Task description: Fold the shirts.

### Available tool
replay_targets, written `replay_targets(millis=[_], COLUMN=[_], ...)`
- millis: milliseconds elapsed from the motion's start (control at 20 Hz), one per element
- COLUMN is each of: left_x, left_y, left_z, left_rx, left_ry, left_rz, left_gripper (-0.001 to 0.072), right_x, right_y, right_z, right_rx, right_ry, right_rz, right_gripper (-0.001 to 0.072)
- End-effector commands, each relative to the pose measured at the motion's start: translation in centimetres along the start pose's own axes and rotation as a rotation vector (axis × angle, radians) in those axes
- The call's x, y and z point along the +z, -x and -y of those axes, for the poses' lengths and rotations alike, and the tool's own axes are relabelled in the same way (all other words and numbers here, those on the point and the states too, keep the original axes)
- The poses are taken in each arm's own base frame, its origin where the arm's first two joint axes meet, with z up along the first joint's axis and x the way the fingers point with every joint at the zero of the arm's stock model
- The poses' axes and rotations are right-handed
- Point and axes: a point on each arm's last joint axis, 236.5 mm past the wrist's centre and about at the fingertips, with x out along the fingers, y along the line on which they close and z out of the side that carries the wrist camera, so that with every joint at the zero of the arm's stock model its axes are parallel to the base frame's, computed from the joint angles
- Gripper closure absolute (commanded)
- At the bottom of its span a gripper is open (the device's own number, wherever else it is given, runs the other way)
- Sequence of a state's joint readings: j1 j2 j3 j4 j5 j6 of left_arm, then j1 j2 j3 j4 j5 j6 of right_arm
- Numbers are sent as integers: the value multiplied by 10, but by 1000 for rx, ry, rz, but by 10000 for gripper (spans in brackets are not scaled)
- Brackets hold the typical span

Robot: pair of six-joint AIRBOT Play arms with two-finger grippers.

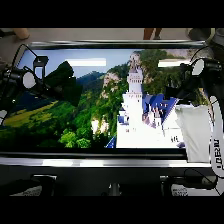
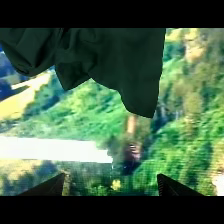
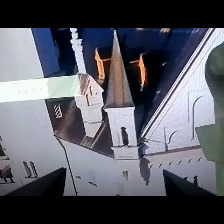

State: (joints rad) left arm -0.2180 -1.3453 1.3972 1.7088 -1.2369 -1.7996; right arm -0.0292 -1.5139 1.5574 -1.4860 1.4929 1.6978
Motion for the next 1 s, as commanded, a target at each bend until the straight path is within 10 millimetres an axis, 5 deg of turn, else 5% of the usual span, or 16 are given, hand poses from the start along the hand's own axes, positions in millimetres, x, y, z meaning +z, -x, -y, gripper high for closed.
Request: replay_targets(millis=[0, 600, 950], left_x=[0, 0, 76], left_y=[0, 0, 4], left_z=[0, 0, 19], left_rx=[0, 0, -78], left_ry=[-1, -1, 15], left_rz=[0, 0, 318], left_gripper=[-13, -13, -13], right_x=[0, 0, 18], right_y=[0, 0, 1], right_z=[0, 0, -5], right_rx=[1, 1, 20], right_ry=[1, 1, -44], right_rz=[0, 0, 73], right_gripper=[86, 86, 85])
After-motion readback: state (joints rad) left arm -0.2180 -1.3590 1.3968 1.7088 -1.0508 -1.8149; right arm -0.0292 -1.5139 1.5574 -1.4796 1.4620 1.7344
